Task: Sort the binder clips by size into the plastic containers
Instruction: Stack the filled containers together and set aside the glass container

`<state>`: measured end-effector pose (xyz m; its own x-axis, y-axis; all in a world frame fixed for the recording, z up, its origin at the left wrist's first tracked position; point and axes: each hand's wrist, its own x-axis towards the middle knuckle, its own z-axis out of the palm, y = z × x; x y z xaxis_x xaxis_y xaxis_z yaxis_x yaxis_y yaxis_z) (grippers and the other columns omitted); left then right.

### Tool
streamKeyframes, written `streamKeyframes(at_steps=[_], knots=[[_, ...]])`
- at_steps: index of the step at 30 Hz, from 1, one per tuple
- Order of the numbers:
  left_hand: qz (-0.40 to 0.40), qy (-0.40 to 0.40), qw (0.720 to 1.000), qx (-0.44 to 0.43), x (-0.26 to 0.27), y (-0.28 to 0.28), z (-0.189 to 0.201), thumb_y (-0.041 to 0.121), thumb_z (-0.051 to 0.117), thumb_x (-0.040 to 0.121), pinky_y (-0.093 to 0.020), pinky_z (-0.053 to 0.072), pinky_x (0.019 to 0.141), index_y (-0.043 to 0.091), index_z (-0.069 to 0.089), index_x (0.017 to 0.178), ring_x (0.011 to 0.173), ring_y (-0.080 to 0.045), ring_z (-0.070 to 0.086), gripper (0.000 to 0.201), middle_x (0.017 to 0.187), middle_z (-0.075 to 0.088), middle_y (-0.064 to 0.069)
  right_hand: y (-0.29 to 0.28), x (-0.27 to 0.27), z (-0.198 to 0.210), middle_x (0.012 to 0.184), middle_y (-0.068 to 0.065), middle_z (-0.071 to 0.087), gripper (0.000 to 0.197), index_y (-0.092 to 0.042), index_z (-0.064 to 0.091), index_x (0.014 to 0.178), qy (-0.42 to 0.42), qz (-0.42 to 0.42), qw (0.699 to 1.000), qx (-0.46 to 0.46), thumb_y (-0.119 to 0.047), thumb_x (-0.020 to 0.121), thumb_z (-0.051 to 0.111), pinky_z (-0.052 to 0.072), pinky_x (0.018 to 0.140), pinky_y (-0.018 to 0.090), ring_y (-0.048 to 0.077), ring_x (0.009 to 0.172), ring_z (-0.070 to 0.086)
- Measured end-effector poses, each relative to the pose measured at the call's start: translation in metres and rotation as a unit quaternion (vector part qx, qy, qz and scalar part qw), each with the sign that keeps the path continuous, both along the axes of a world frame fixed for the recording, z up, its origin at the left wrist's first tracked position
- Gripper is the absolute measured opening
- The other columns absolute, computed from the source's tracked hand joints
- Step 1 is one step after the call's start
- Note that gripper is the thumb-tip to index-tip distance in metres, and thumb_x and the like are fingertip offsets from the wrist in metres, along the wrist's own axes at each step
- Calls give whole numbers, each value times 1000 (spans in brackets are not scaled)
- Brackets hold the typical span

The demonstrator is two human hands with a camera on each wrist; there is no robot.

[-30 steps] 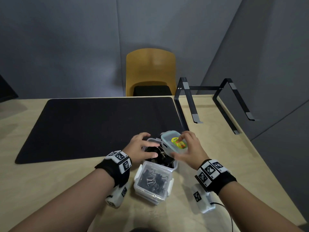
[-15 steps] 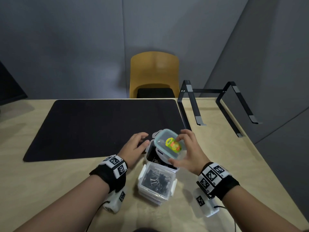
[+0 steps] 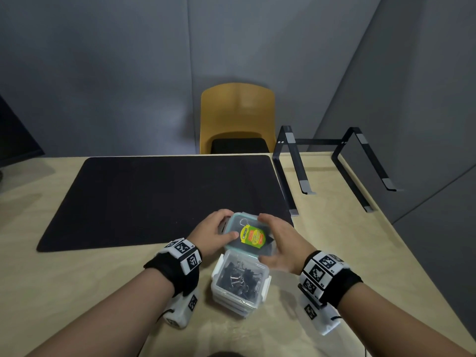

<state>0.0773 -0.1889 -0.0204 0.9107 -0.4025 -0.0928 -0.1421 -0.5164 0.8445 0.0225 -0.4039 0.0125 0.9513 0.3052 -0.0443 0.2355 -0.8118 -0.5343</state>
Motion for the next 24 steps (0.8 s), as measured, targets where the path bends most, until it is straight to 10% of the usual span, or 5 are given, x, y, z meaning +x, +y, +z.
streamKeyframes(at_steps=[11,24], knots=[[36,18,998,-43,-6,2,-15,29,62,89,-26,45,99,32,53,127,113,-3,53,40,125,56,14,0,1,-26,150,1,24,127,-15,10,149,5,4,995,-97,-95,52,30,16,117,41,17,139,22],[86,87,984,-130,-16,-3,-22,31,65,87,-24,50,95,41,51,129,109,5,57,46,121,58,21,2,-1,-26,151,-7,18,129,-23,4,148,22,-13,988,-152,-95,43,17,5,118,48,15,140,18]])
